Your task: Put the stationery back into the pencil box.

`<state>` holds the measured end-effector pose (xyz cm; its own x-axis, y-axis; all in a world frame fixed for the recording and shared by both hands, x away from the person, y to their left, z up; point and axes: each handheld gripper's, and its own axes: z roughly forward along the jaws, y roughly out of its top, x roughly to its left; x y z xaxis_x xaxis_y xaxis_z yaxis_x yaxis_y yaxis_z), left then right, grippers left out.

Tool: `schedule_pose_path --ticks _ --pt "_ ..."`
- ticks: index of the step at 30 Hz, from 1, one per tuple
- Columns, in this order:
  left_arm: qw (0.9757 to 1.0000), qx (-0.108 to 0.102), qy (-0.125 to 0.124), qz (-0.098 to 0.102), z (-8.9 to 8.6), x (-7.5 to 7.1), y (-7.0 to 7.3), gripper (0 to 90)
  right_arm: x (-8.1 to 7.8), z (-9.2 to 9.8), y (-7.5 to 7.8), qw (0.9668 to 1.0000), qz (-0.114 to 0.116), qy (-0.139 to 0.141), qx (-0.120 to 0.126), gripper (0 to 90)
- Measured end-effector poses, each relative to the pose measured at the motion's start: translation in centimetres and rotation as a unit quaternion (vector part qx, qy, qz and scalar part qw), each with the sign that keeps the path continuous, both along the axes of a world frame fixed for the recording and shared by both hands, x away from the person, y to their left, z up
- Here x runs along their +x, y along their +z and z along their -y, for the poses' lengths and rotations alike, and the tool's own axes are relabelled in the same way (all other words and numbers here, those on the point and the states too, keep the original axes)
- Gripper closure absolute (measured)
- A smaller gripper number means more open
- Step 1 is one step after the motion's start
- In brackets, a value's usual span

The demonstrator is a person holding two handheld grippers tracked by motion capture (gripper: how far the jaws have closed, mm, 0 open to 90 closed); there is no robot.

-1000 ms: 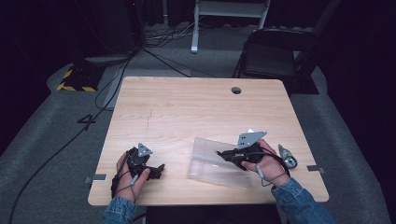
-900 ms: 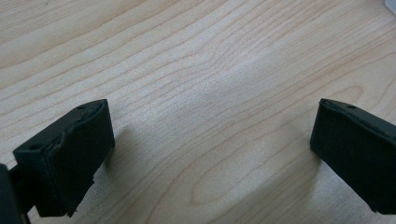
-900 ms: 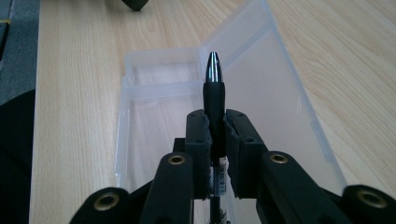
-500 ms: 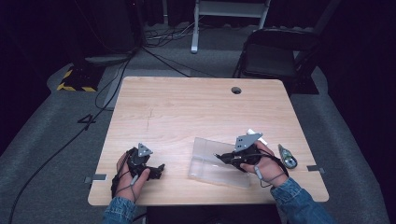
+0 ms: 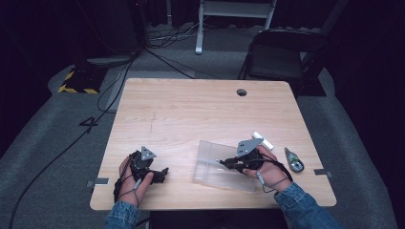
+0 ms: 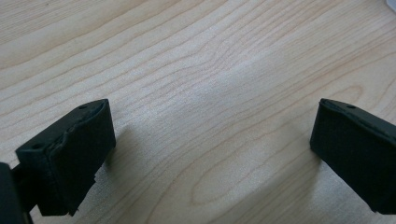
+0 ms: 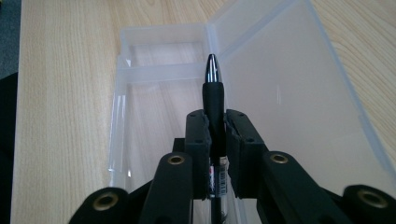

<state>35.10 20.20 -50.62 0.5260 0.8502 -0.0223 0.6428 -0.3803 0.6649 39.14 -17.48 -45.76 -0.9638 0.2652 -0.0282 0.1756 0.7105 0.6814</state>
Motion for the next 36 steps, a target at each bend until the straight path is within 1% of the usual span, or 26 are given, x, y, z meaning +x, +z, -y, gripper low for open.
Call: schedule_pose_path --ticks 6,9,13,16,20,24,34,36 --pt "1.0000 0.000 0.000 0.000 0.0 0.0 0.0 0.5 0.0 -0.5 -0.6 0.9999 0.004 0.000 -0.015 80.0" --pt "1.0000 -0.001 0.000 0.000 0.0 0.0 0.0 0.5 -0.1 -0.8 -0.8 0.9997 0.008 0.002 -0.021 80.0" --pt "1.0000 -0.001 0.000 0.000 0.0 0.0 0.0 0.5 -0.3 -1.2 -1.1 0.9992 0.017 0.007 -0.035 80.1" --pt "1.0000 0.000 0.000 0.000 0.0 0.0 0.0 0.5 -0.4 -1.3 -1.2 0.9990 0.019 0.012 -0.038 80.1" --pt "1.0000 -0.001 0.000 0.001 0.0 0.0 0.0 0.5 -0.5 -1.4 -1.3 0.9989 0.019 0.011 -0.040 80.0" --pt "1.0000 -0.001 0.000 0.000 0.0 0.0 0.0 0.5 -0.6 -1.5 -1.4 0.9985 0.025 0.017 -0.046 80.1" --pt "1.0000 0.000 0.000 0.001 0.0 0.0 0.0 0.5 -0.9 -1.7 -1.3 0.9978 0.036 0.014 -0.054 79.9" --pt "1.0000 0.000 0.000 0.000 0.0 0.0 0.0 0.5 -0.9 -1.8 -1.3 0.9975 0.039 0.014 -0.058 77.7"
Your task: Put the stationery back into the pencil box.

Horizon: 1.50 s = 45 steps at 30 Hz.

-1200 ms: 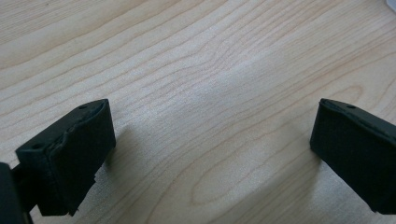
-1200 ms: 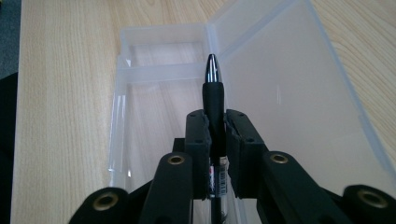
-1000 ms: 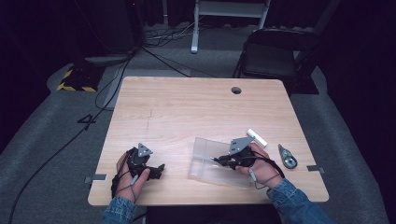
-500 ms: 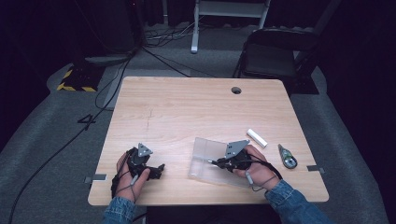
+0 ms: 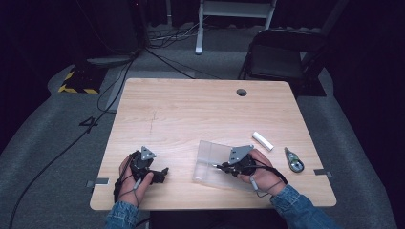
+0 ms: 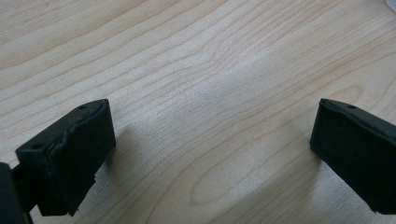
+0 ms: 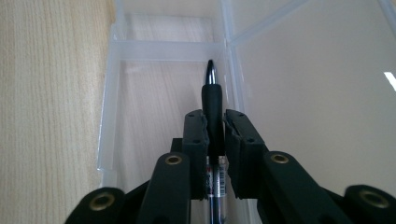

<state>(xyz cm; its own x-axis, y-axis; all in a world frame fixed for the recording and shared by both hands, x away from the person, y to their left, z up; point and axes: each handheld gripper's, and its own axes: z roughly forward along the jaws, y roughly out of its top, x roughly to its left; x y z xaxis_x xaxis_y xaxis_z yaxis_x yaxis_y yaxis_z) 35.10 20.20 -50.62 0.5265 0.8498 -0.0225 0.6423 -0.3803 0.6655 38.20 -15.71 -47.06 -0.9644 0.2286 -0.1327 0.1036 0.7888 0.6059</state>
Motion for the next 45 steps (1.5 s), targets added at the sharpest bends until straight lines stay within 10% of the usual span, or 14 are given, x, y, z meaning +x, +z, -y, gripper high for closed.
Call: schedule_pose_path --ticks 21,29,45 --pt "1.0000 0.000 0.000 0.000 0.0 0.0 0.0 0.5 0.0 1.6 2.8 0.9975 0.000 -0.028 0.064 68.3" --pt "1.0000 -0.001 -0.003 -0.001 0.0 0.1 0.0 0.1 -0.1 3.8 5.6 0.9883 -0.009 -0.092 0.122 57.4" --pt "1.0000 0.000 -0.006 -0.001 0.1 0.3 0.0 0.1 -0.2 8.4 7.9 0.9730 -0.010 -0.187 0.135 52.5"
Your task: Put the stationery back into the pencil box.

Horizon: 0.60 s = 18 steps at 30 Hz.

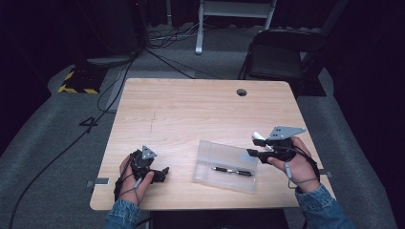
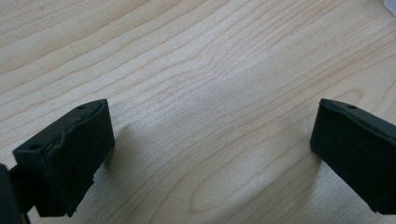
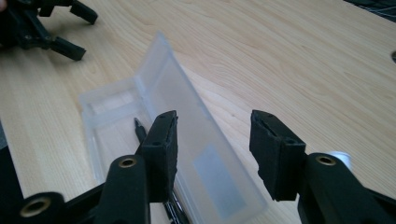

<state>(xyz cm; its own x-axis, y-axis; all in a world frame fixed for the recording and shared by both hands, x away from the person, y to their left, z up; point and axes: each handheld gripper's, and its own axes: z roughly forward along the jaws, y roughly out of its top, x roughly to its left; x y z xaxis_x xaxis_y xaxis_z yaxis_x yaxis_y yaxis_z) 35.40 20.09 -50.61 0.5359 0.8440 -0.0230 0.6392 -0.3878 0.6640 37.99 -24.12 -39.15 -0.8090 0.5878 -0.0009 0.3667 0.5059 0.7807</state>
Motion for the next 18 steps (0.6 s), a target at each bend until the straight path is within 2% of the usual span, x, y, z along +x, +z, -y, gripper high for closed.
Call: schedule_pose_path --ticks 3,6,9,13,18 --pt "1.0000 -0.001 0.000 0.000 0.0 0.0 0.0 0.1 0.0 0.6 0.1 0.9999 -0.002 -0.011 0.000 52.2" --pt "1.0000 0.002 0.000 0.001 0.0 0.0 0.0 0.2 0.0 1.8 0.3 0.9994 -0.006 -0.034 0.004 51.3" --pt "1.0000 0.000 0.000 0.000 0.0 0.0 0.0 0.2 0.2 2.7 0.2 0.9986 -0.006 -0.051 -0.007 50.4" --pt "1.0000 0.000 0.000 0.001 0.0 0.0 0.0 0.1 0.4 3.9 0.0 0.9974 -0.016 -0.070 -0.007 49.6" --pt "1.0000 0.000 0.000 0.001 0.0 0.0 0.0 0.1 0.5 5.4 -0.3 0.9941 -0.032 -0.102 -0.023 48.0"
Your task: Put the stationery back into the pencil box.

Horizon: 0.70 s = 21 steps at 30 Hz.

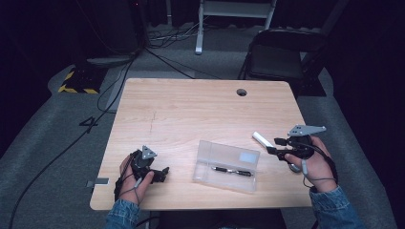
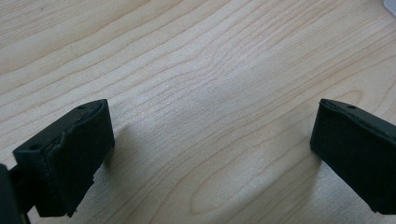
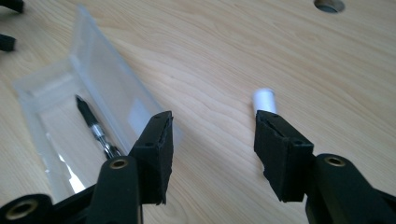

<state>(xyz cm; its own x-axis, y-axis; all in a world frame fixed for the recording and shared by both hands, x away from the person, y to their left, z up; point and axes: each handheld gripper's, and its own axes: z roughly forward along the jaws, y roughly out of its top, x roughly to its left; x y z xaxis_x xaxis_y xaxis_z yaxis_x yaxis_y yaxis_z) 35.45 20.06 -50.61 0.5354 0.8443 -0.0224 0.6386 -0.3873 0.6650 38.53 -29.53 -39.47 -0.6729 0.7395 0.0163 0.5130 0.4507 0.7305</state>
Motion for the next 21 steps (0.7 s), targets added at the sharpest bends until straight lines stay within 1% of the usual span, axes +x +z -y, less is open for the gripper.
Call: schedule_pose_path --ticks 2,4,6,7,8,11,12,14,17,19,20,21 --pt "1.0000 0.000 0.000 0.000 0.0 0.0 0.0 0.1 0.1 0.5 -0.1 0.9999 -0.005 -0.013 -0.007 46.8" --pt "1.0000 0.000 0.000 0.000 0.0 0.0 0.0 0.1 0.2 1.0 -0.3 0.9995 -0.015 -0.026 -0.012 46.2" --pt "1.0000 -0.001 0.000 0.000 0.0 0.0 0.0 0.1 0.3 1.3 -0.4 0.9991 -0.017 -0.035 -0.015 45.4" --pt "1.0000 0.000 0.000 0.000 0.0 0.0 0.0 0.1 0.4 1.5 -0.5 0.9987 -0.019 -0.042 -0.021 44.4" --pt "1.0000 0.001 0.000 0.000 0.0 0.0 0.0 0.1 0.5 1.6 -0.6 0.9985 -0.019 -0.045 -0.026 43.7" --pt "1.0000 0.000 0.000 0.000 0.1 0.1 0.0 0.1 0.6 2.1 -1.0 0.9977 -0.028 -0.053 -0.030 42.3" --pt "1.0000 0.000 0.001 -0.001 0.1 0.1 0.0 0.1 0.7 2.3 -1.2 0.9973 -0.034 -0.058 -0.029 41.9" --pt "1.0000 0.000 0.001 -0.001 0.1 0.1 0.0 0.1 0.9 2.7 -1.5 0.9962 -0.044 -0.066 -0.037 41.9" --pt "1.0000 0.000 0.000 0.000 0.1 0.1 0.0 0.2 1.1 3.3 -1.8 0.9943 -0.051 -0.081 -0.048 41.8" --pt "1.0000 0.001 -0.001 -0.001 0.1 0.0 0.0 0.2 1.4 3.6 -2.0 0.9928 -0.058 -0.092 -0.051 41.6" --pt "1.0000 0.001 -0.001 -0.001 0.1 0.0 0.0 0.2 1.4 3.6 -2.0 0.9928 -0.058 -0.092 -0.051 41.6" --pt "1.0000 0.001 -0.002 0.000 0.1 0.0 0.0 0.2 1.5 3.6 -2.1 0.9919 -0.062 -0.100 -0.050 41.1"
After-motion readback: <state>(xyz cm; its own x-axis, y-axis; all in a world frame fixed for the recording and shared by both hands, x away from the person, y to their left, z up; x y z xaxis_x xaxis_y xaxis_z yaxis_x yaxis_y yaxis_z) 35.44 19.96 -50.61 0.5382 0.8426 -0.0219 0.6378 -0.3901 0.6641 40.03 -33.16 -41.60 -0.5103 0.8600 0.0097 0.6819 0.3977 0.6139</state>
